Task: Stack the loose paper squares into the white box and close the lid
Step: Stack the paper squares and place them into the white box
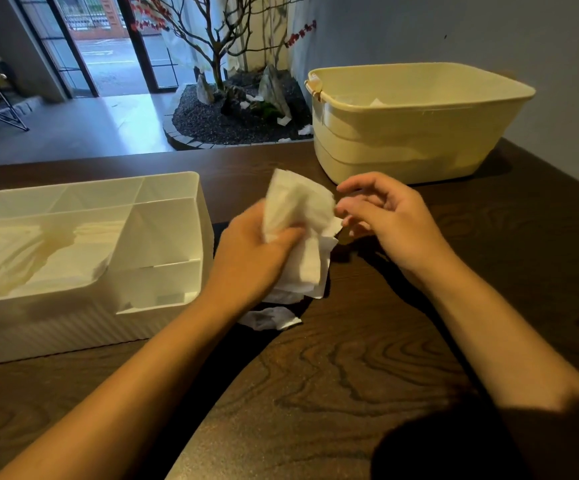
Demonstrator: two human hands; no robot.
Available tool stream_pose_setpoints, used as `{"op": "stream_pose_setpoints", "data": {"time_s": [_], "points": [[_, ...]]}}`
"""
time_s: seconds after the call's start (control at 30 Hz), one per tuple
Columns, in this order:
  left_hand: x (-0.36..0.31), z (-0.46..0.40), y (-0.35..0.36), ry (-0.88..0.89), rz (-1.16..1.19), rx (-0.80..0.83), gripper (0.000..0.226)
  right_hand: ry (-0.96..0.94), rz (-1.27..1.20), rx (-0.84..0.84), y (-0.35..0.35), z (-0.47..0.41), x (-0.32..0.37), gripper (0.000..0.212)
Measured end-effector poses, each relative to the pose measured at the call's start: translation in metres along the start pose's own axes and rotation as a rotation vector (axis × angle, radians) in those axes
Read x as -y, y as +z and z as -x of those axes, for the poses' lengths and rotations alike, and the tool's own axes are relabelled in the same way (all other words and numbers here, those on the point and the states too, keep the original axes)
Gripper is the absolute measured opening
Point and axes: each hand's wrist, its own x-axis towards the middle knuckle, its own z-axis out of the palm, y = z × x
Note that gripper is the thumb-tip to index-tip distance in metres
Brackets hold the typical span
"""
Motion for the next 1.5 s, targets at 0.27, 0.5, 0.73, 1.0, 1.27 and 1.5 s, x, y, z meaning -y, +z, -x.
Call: {"op": "stream_pose_setpoints", "data": {"time_s": [0.27,0.5,0.73,1.0,1.27,1.5], "points": [[0.01,0.0,0.001,-0.035,0.029,-0.222,0.031,0.043,1.007,0.396,0.01,0.0,-0.019,0.039],[0.013,-0.001,0.0,-0.066,0.013,-0.213,0.031,0.131,0.911,-0.032,-0.001,-0.005,-0.015,0.031],[0.011,0.0,0.001,-0.093,0.016,-0.202,0.03,0.28,1.069,0.056,0.004,-0.009,-0.023,0.017],[0.009,0.002,0.0,-0.125,0.036,-0.142,0.031,-0.013,0.404,-0.18,-0.002,-0.001,-0.001,0.013],[0.004,0.003,-0.001,-0.128,0.085,-0.165,0.029,0.008,0.018,-0.2,-0.002,0.003,0.01,0.012],[0.002,0.003,-0.001,-0.135,0.111,-0.155,0.027,-0.161,0.388,-0.154,-0.002,0.004,-0.003,0.005]]}}
